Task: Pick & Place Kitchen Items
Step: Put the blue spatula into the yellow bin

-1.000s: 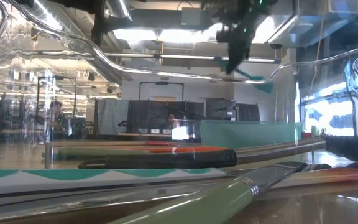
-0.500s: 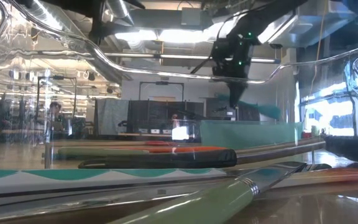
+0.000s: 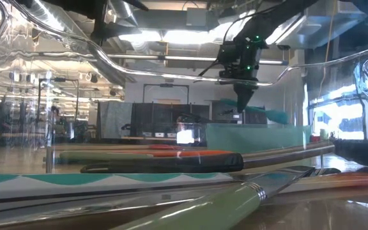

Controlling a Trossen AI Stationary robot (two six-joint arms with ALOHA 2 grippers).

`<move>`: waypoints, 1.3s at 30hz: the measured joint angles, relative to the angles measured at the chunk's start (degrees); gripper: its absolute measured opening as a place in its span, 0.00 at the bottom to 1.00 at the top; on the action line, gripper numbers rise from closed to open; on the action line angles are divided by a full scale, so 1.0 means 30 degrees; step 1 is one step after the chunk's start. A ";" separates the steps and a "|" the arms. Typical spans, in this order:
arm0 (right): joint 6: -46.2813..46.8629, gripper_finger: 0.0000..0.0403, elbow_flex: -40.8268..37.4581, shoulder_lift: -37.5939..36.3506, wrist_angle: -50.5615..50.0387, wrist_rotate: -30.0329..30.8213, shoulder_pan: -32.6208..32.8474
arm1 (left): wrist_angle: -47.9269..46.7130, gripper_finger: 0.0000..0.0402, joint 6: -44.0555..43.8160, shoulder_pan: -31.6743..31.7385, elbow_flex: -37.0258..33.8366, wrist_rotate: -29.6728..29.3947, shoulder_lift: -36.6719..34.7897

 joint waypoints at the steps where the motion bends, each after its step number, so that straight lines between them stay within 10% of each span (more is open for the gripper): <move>1: 0.0002 0.05 0.0005 0.0112 0.0018 -0.0004 -0.0001 | -0.0063 0.57 0.0001 0.0047 0.0000 -0.0082 -0.0002; 39: 0.0764 0.05 0.0013 0.2327 0.1243 -0.1071 -0.0095 | -0.0151 0.57 -0.0182 0.0219 0.0012 0.0074 0.1141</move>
